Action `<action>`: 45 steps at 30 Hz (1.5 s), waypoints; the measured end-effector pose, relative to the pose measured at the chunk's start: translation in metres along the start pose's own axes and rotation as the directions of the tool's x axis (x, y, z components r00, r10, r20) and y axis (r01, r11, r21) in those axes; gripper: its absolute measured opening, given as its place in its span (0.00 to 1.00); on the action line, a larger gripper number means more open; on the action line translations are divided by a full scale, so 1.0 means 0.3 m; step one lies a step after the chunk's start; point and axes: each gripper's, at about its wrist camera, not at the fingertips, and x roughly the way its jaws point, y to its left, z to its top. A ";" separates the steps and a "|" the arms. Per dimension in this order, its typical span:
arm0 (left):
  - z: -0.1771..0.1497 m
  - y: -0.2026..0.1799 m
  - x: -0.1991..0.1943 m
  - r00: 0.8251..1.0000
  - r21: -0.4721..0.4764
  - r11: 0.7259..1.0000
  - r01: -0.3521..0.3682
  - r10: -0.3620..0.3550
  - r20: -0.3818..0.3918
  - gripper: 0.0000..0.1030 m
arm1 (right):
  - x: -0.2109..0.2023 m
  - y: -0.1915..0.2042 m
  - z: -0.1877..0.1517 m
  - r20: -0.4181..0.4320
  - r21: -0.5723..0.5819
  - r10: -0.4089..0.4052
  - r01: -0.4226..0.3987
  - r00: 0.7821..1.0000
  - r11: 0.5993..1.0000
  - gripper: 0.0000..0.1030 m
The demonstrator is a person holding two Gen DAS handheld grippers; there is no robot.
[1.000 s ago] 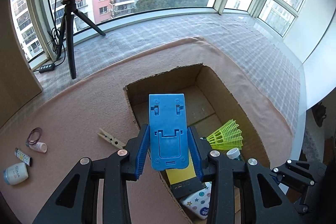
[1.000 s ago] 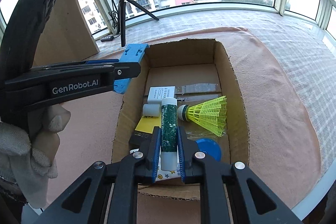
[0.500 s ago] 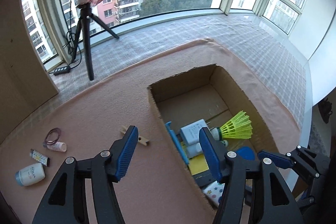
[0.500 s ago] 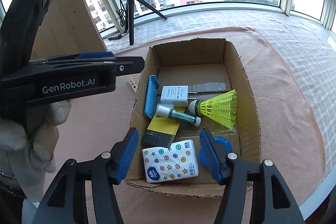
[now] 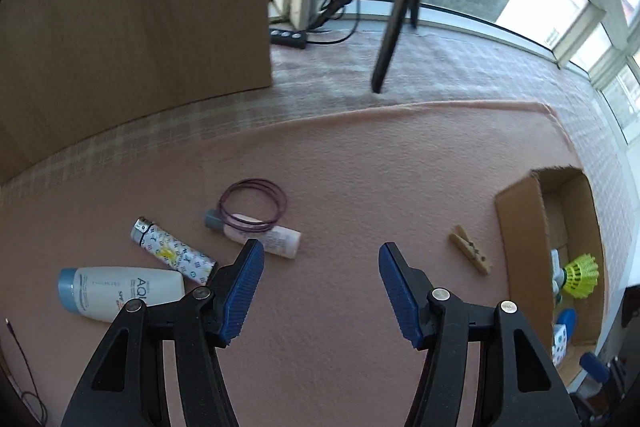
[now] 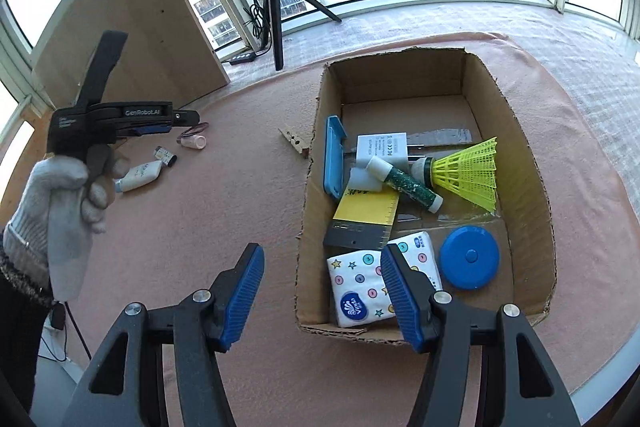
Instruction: Organize objects
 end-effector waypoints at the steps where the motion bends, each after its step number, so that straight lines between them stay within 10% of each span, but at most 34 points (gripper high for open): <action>1: 0.011 0.025 0.017 1.000 -0.015 1.000 -0.012 0.012 -0.006 0.59 | -0.004 0.011 -0.002 0.005 -0.006 -0.001 0.001 1.000 1.000 0.55; 15: 0.065 0.111 0.185 0.996 -0.050 0.998 -0.048 0.044 -0.083 0.25 | -0.010 0.029 -0.066 -0.015 0.003 -0.011 0.011 1.000 1.000 0.55; 31: -0.292 -0.086 0.062 0.996 0.141 0.990 0.025 -0.012 -0.090 0.24 | 0.037 0.107 -0.074 -0.035 -0.038 0.081 -0.082 0.996 0.996 0.55; 45: -0.488 0.154 -0.172 0.998 0.122 0.990 0.065 -0.066 0.007 0.24 | 0.027 0.266 -0.074 -0.009 -0.086 0.038 -0.038 0.999 0.996 0.57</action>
